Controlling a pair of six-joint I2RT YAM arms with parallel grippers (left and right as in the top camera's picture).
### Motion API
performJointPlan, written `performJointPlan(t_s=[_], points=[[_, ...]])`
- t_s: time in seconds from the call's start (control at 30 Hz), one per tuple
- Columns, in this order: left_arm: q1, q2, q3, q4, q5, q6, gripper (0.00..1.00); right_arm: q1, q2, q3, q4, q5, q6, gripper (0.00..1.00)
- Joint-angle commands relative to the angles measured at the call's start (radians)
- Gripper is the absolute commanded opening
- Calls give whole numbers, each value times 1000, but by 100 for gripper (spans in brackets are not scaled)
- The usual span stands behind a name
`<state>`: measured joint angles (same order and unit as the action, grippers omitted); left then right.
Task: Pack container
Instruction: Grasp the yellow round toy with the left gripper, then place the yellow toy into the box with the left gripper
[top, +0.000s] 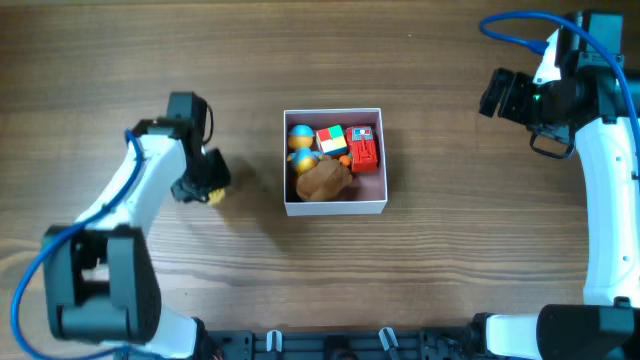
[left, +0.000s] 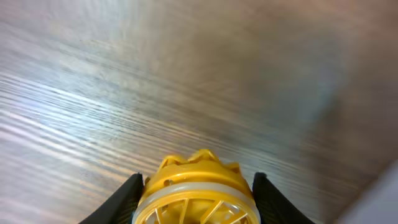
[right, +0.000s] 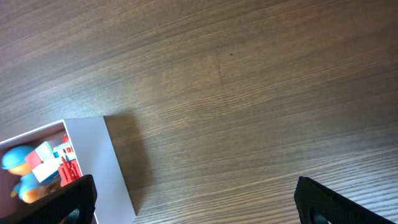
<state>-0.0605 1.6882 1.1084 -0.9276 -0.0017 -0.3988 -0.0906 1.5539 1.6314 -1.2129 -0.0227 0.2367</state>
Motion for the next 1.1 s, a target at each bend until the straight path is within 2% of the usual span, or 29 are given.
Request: performJointPlan(t_s=[0.0, 0.13, 0.27, 0.37, 0.67, 0.7, 0.73, 0.8, 0.83, 0.97, 1.07], points=[[-105, -152, 140, -12, 1, 92, 4, -2, 11, -4, 0, -1, -8, 100], [-417, -200, 154, 56, 1, 389, 4, -2, 11, -4, 0, -1, -8, 100], [-643, -137, 154, 172, 1, 578, 4, -2, 11, -4, -1, -1, -9, 100], [-718, -53, 154, 283, 1, 601, 4, -2, 11, -4, -4, -1, -9, 100], [-721, 133, 154, 360, 3, 601, 5, -2, 11, -4, -4, -1, -9, 100], [-721, 143, 154, 360, 3, 601, 11, -2, 11, -4, -4, -1, -9, 100], [-721, 148, 154, 360, 5, 601, 31, -2, 11, -4, -4, -1, -9, 100], [-721, 148, 154, 364, 5, 601, 48, -2, 11, -4, -4, -1, -9, 100], [-721, 148, 154, 364, 4, 601, 63, -2, 11, -4, -3, -1, -9, 100], [-721, 144, 156, 364, 4, 601, 82, -2, 11, -4, -4, -1, -9, 100], [-721, 107, 169, 363, 0, 601, 88, -2, 11, -4, -3, -1, -10, 100]])
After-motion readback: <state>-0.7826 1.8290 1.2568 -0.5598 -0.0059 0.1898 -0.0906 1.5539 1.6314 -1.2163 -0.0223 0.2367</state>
